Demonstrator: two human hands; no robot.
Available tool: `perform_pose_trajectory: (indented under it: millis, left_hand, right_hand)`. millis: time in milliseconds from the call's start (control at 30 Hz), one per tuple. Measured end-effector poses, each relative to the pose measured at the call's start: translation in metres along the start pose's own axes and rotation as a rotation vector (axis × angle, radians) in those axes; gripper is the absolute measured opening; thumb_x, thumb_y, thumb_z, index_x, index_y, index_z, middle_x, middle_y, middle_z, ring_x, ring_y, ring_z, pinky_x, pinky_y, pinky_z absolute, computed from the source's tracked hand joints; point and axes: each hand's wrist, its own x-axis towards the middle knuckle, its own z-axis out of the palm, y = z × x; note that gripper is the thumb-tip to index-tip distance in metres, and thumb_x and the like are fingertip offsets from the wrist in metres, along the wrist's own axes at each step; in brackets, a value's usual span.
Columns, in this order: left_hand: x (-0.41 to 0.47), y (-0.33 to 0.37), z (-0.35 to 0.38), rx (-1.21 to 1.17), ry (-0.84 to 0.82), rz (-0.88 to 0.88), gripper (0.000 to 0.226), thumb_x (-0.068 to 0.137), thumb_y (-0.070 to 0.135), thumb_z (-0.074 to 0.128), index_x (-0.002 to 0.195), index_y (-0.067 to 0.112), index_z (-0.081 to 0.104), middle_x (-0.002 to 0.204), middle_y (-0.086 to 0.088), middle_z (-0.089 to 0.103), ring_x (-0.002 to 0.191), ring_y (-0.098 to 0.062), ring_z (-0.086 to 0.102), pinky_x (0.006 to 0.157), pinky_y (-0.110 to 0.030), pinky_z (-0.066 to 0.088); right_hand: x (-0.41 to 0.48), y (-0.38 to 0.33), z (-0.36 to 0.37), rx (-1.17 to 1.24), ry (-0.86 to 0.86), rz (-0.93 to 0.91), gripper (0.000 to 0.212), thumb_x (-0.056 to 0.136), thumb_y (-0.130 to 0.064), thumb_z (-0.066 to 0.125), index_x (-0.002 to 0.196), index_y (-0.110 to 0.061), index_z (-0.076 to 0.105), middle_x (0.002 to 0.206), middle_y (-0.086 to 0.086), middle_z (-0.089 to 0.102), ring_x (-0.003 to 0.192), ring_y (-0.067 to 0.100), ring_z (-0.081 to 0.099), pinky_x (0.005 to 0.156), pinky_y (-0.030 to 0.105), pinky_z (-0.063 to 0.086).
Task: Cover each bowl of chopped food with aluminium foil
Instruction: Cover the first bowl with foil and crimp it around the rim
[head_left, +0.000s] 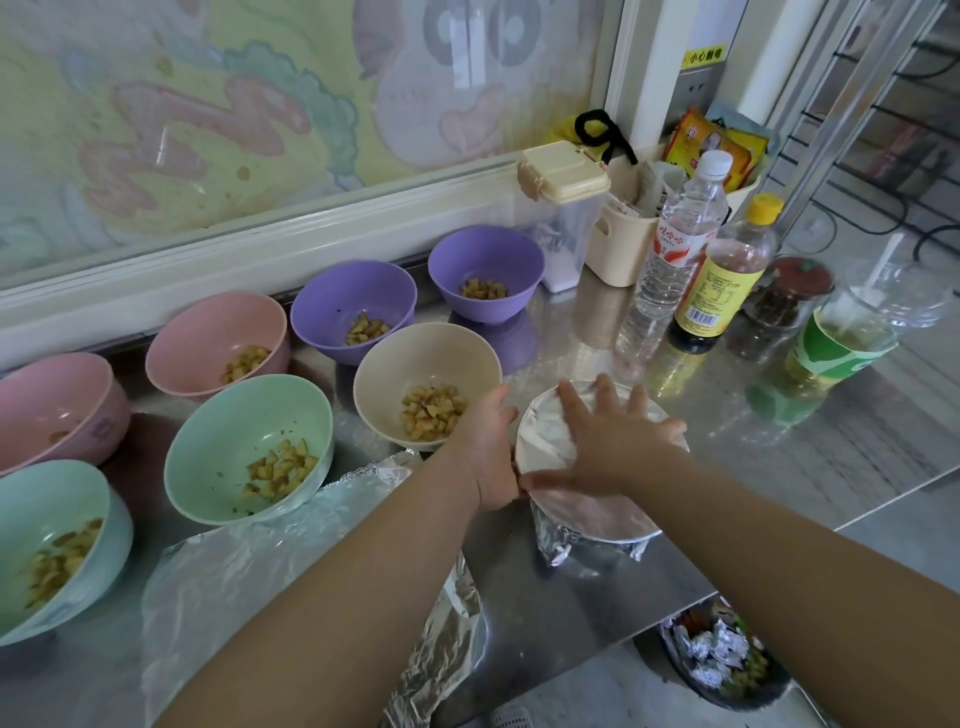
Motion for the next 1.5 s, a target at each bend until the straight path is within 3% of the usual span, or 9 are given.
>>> perform_pose_trajectory:
  millis: [133, 333, 400, 467, 533, 633, 967, 1167, 1500]
  left_hand:
    - [0.016, -0.014, -0.015, -0.030, 0.090, 0.162, 0.053, 0.100, 0.045, 0.046, 0.143, 0.013, 0.045, 0.128, -0.013, 0.063, 0.112, -0.029, 0.063, 0.088, -0.040, 0.052]
    - [0.013, -0.041, -0.031, -0.080, 0.065, 0.296, 0.027, 0.103, 0.021, 0.047, 0.115, 0.006, 0.067, 0.101, -0.009, 0.074, 0.096, -0.024, 0.068, 0.087, -0.037, 0.054]
    - [0.015, -0.053, -0.040, 0.027, 0.132, 0.238, 0.024, 0.101, 0.019, 0.051, 0.112, 0.008, 0.069, 0.105, -0.010, 0.074, 0.100, -0.028, 0.068, 0.091, -0.041, 0.053]
    - [0.017, -0.067, -0.049, 0.136, 0.251, 0.125, 0.016, 0.096, 0.021, 0.057, 0.098, 0.012, 0.070, 0.088, -0.004, 0.072, 0.080, -0.019, 0.064, 0.073, -0.030, 0.051]
    - [0.016, -0.077, -0.054, 0.209, 0.326, 0.009, 0.010, 0.092, 0.026, 0.063, 0.086, 0.019, 0.065, 0.066, 0.005, 0.060, 0.058, -0.008, 0.044, 0.052, -0.019, 0.033]
    - [0.015, -0.084, -0.058, 0.143, 0.252, -0.134, 0.024, 0.091, 0.040, 0.066, 0.078, 0.022, 0.058, 0.053, 0.008, 0.046, 0.047, -0.004, 0.034, 0.043, -0.015, 0.020]
    - [0.012, -0.086, -0.045, -0.316, 0.142, -0.102, 0.029, 0.093, 0.024, 0.068, 0.104, -0.002, 0.066, 0.081, -0.014, 0.066, 0.069, -0.020, 0.067, 0.060, -0.032, 0.060]
    - [0.019, -0.087, -0.040, -0.399, 0.191, -0.019, 0.006, 0.094, -0.004, 0.059, 0.093, -0.009, 0.062, 0.066, -0.016, 0.066, 0.059, -0.021, 0.067, 0.055, -0.032, 0.062]
    - [0.024, -0.093, -0.015, -0.288, 0.316, 0.124, 0.034, 0.095, -0.012, 0.042, 0.097, 0.009, 0.068, 0.090, -0.005, 0.067, 0.076, -0.011, 0.056, 0.059, -0.020, 0.049]
  right_hand:
    - [-0.003, 0.007, -0.018, -0.091, -0.023, 0.025, 0.143, 0.048, -0.108, 0.041, 0.155, -0.040, -0.025, 0.168, 0.011, -0.018, 0.154, 0.045, 0.000, 0.103, 0.087, 0.008]
    - [0.006, 0.006, -0.017, -0.087, -0.064, -0.239, 0.146, 0.044, -0.099, 0.061, 0.152, -0.049, -0.023, 0.164, -0.003, -0.031, 0.148, 0.043, -0.029, 0.104, 0.087, 0.005]
    - [0.007, 0.004, -0.014, -0.085, -0.096, -0.243, 0.146, 0.043, -0.099, 0.061, 0.153, -0.048, -0.022, 0.166, -0.005, -0.027, 0.149, 0.044, -0.025, 0.103, 0.088, 0.008]
    - [0.007, 0.004, -0.013, -0.083, -0.100, -0.236, 0.146, 0.044, -0.099, 0.061, 0.154, -0.047, -0.021, 0.166, -0.005, -0.025, 0.150, 0.044, -0.022, 0.102, 0.088, 0.009]
    - [0.005, 0.004, -0.015, -0.081, -0.103, -0.233, 0.146, 0.044, -0.098, 0.061, 0.154, -0.047, -0.020, 0.166, -0.006, -0.025, 0.151, 0.044, -0.022, 0.103, 0.088, 0.009]
    - [0.005, 0.003, -0.015, -0.078, -0.104, -0.232, 0.147, 0.044, -0.098, 0.062, 0.154, -0.047, -0.020, 0.167, -0.006, -0.024, 0.151, 0.043, -0.021, 0.102, 0.088, 0.009]
    - [0.006, 0.004, -0.014, -0.082, -0.111, -0.236, 0.148, 0.041, -0.099, 0.060, 0.153, -0.048, -0.022, 0.167, -0.005, -0.024, 0.151, 0.044, -0.021, 0.103, 0.088, 0.009]
    - [0.007, 0.004, -0.012, -0.088, -0.099, -0.236, 0.146, 0.044, -0.099, 0.060, 0.152, -0.048, -0.023, 0.166, -0.005, -0.026, 0.151, 0.044, -0.022, 0.103, 0.088, 0.007]
    - [0.012, 0.006, -0.006, -0.112, -0.072, -0.248, 0.146, 0.041, -0.104, 0.054, 0.150, -0.048, -0.025, 0.166, -0.004, -0.024, 0.151, 0.045, -0.019, 0.102, 0.088, 0.010]
